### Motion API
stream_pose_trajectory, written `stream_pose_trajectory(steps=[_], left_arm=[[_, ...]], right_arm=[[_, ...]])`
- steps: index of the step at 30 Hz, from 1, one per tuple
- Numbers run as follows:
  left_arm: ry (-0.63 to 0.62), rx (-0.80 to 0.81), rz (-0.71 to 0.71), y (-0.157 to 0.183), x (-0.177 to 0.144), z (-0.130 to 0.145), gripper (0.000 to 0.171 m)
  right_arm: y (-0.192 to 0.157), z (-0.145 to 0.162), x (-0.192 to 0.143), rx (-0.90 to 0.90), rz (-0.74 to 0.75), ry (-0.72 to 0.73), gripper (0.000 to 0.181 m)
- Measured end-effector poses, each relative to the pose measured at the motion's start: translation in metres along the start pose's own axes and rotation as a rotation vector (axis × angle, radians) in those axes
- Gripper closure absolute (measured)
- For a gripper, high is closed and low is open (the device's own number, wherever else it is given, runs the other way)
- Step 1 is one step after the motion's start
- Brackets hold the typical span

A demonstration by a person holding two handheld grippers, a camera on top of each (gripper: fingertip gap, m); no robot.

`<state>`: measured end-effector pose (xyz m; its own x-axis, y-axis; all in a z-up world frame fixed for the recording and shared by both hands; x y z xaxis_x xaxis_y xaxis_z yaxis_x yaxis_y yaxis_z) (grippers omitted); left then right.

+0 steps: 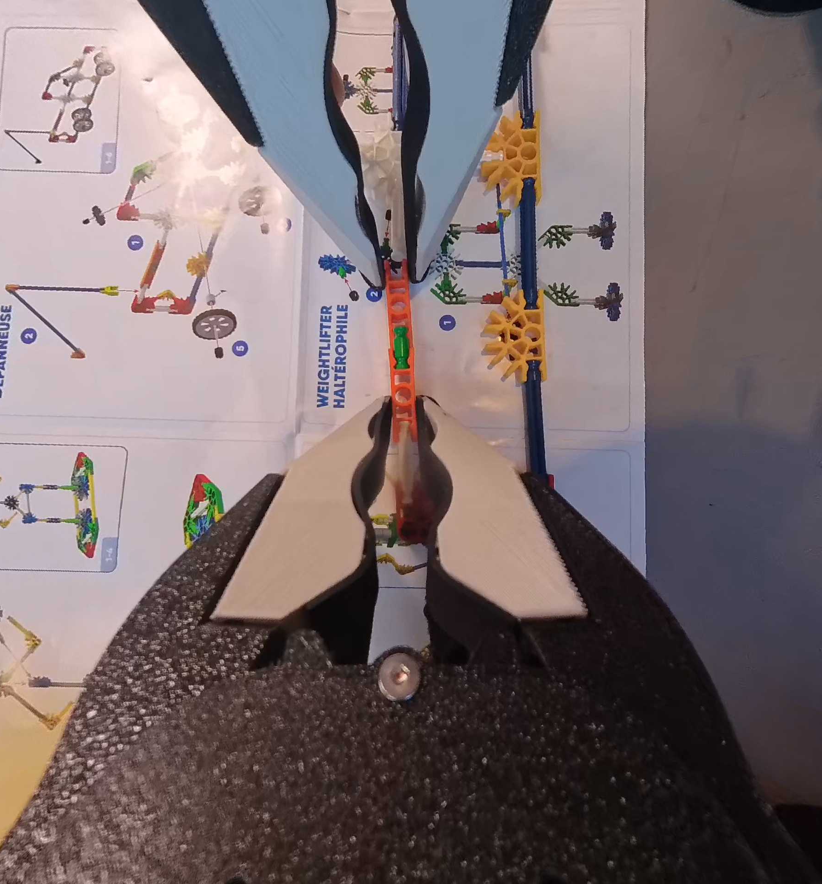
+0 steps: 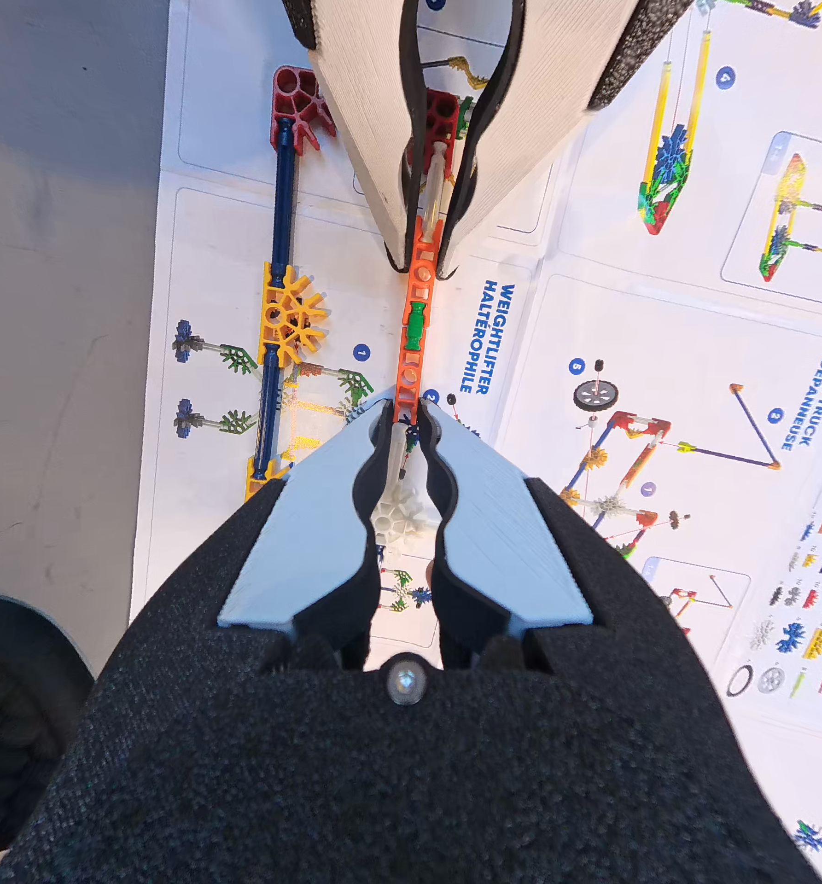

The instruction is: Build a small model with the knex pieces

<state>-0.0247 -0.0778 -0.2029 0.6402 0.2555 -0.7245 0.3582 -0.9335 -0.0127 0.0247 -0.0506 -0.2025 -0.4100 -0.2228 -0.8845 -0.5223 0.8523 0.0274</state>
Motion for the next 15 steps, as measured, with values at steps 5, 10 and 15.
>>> stream_pose_trajectory(steps=[5, 10, 15], left_arm=[[-0.013, -0.008, -0.005, 0.0, 0.0, 0.0, 0.165], [-0.02, -0.024, -0.005, 0.0, 0.001, 0.0, 0.165], [-0.026, -0.049, -0.008, 0.0, 0.001, 0.0, 0.165]], right_arm=[[0.002, -0.017, -0.009, 0.036, 0.023, 0.117, 0.164], [0.002, -0.029, -0.003, 0.077, 0.055, 0.213, 0.174], [0.003, -0.026, 0.007, 0.139, 0.05, 0.208, 0.179]])
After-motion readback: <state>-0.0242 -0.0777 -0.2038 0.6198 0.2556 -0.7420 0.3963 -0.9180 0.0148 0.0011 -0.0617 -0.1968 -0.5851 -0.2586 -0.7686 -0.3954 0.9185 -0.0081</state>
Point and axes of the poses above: each gripper's, where its closed fingertips meet, x out along the fingers, z out of its underside, y = z × x across the jaws, the point moved 1 cm from there along -x, back along the fingers, and after that the axes turned 7 degrees about y, right-handed, at the moved point
